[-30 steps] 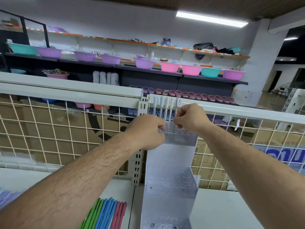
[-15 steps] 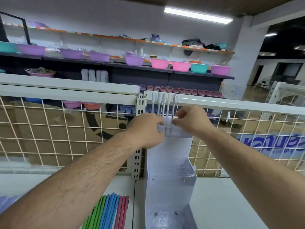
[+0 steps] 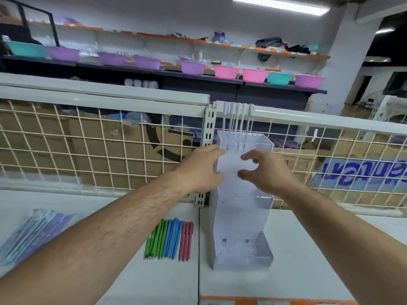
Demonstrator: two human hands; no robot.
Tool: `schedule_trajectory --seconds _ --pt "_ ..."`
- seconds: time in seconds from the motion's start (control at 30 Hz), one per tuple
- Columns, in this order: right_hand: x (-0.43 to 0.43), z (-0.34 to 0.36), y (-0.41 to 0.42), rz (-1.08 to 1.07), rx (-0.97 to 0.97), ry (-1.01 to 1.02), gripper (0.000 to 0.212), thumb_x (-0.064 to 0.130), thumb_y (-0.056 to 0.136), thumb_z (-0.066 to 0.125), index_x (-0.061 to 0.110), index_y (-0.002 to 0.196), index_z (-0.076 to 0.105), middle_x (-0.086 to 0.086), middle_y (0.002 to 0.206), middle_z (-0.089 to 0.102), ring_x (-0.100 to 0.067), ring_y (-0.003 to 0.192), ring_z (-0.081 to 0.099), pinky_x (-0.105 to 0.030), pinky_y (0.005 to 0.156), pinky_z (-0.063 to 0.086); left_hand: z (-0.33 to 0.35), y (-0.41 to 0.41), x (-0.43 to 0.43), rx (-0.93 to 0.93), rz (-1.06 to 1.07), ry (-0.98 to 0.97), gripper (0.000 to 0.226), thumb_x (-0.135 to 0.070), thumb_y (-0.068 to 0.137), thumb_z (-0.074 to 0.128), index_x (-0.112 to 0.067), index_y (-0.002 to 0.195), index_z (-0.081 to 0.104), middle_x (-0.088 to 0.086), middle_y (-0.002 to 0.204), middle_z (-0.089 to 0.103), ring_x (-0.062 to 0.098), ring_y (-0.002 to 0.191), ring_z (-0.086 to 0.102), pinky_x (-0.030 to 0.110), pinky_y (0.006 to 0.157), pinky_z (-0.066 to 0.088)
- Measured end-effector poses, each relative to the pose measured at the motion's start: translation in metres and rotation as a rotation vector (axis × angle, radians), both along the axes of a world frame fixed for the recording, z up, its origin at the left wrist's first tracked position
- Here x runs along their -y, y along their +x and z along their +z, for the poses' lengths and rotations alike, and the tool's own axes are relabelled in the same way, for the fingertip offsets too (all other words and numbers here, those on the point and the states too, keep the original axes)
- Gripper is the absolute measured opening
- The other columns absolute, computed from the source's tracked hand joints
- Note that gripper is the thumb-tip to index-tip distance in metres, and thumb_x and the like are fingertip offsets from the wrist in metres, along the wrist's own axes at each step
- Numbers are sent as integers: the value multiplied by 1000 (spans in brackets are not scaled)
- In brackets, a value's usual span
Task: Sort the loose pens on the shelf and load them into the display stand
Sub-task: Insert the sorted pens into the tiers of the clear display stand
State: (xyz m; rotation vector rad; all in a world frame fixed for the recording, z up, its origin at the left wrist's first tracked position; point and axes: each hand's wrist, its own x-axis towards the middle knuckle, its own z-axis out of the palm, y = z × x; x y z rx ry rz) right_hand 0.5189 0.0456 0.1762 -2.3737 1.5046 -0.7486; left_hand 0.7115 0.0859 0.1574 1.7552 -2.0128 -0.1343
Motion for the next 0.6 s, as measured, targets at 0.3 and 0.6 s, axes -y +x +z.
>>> schedule_trajectory --seconds 0.3,0.6 --pt "-62 -36 32 250 -78 77 52 34 85 78 23 132 61 1 140 56 -19 119 56 -29 89 47 -51 18 -102 -1 196 131 62 -36 88 59 -28 147 42 -8 151 42 15 141 33 39 115 34" --pt "-121 -78 94 434 -179 129 59 37 87 74 26 140 53 3 146 51 -16 128 51 -28 99 42 -91 79 -176 -20 357 222 64 -40 90 58 -29 150 39 -7 155 38 13 145 28 35 117 30"
